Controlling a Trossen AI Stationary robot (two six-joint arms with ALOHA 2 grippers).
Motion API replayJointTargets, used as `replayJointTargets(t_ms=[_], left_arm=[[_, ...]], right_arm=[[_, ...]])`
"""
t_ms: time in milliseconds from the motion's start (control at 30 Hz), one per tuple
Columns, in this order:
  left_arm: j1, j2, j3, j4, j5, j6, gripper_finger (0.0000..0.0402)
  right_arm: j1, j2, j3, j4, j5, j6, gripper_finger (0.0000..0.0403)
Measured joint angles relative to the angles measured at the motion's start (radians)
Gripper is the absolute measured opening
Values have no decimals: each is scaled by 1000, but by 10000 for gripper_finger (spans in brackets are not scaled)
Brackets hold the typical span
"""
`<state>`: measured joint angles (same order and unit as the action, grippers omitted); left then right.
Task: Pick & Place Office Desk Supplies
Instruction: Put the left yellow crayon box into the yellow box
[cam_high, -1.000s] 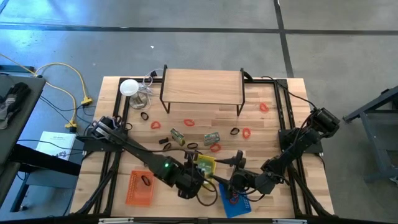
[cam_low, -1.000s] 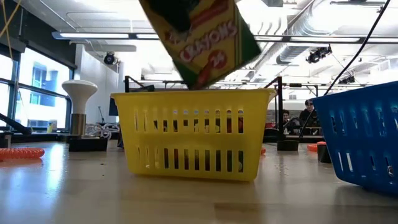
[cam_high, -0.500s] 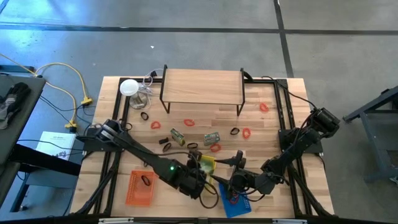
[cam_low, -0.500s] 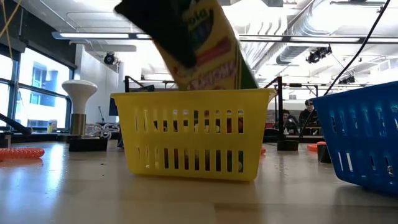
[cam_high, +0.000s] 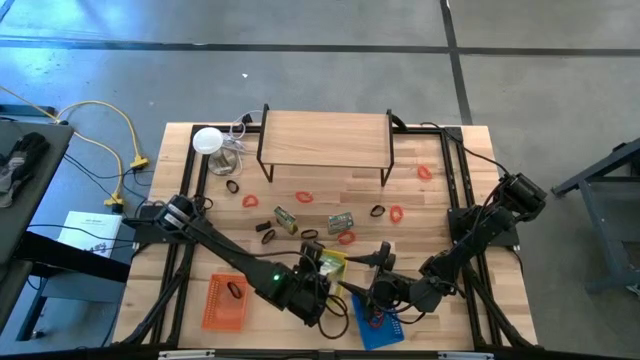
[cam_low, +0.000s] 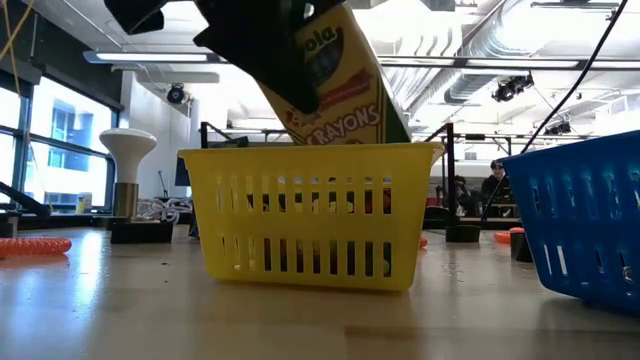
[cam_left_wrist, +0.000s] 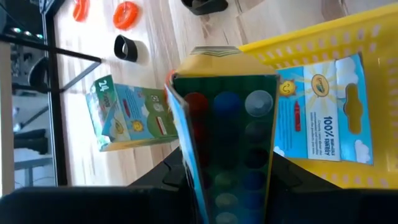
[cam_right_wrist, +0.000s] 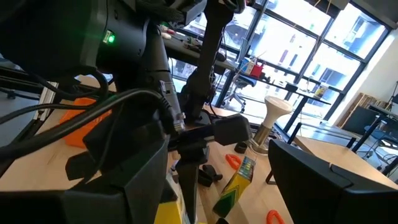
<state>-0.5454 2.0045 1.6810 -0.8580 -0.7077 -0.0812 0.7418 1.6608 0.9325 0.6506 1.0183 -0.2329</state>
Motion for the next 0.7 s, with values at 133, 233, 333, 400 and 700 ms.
replayJointTargets(t_ms=[133,233,333,400,700], left_arm=[[5,2,0,-2,2,7,105],[7,7,0,-4,10,25,105],[15,20,0,-2,15,49,105],[15,22,0,-9,13,68,105],[30,16,0,-5,-10,77,105]], right_arm=[[0,0,0,0,0,-4,268],[0,0,0,1,11,-6,268],[0,0,0,3,31,-7,268],[0,0,0,4,29,-7,268],[4,0,0,4,31,-4,268]])
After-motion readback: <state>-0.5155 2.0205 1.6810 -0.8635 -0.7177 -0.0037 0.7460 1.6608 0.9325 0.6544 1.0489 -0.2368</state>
